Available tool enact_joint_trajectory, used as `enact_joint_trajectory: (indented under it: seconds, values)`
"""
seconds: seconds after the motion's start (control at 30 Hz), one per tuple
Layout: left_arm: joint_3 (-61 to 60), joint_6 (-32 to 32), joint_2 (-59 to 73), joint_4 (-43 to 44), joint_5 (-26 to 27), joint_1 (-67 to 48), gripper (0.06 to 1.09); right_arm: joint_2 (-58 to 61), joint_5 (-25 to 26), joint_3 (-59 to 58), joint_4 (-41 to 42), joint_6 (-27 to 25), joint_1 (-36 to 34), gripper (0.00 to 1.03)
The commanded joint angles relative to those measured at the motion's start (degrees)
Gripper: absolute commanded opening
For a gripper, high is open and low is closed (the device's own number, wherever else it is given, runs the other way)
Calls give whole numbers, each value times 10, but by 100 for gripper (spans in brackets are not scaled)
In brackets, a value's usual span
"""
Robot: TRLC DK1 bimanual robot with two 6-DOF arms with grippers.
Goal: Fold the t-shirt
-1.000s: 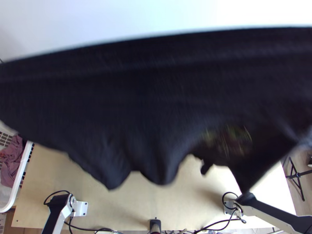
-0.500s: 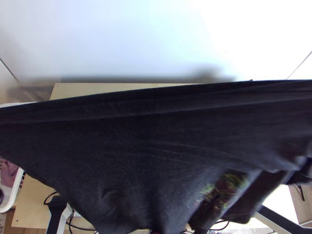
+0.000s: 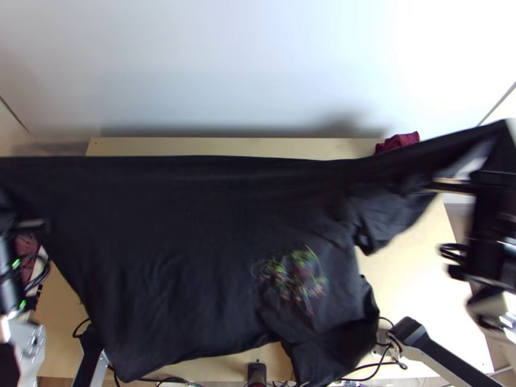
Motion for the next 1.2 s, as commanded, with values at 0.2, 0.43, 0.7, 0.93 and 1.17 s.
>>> enact_joint_trajectory:
  seconds: [0.2, 0.43, 0.7, 0.93, 1.17]
  values:
    - [-42, 64, 256, 205, -41, -105, 10, 240, -80, -67, 70, 123, -111, 3]
    - [24, 91, 453, 295, -52, -127, 10, 467, -99, 79, 101, 135, -150, 3]
    - [177, 116, 679, 329, -63, -115, 10, 701, -113, 349, 111, 125, -206, 3]
    - [286, 128, 816, 329, -87, -109, 10, 858, -133, 544, 92, 94, -222, 3]
    - [304, 125, 882, 329, -100, -100, 10, 916, -134, 576, 79, 83, -211, 3]
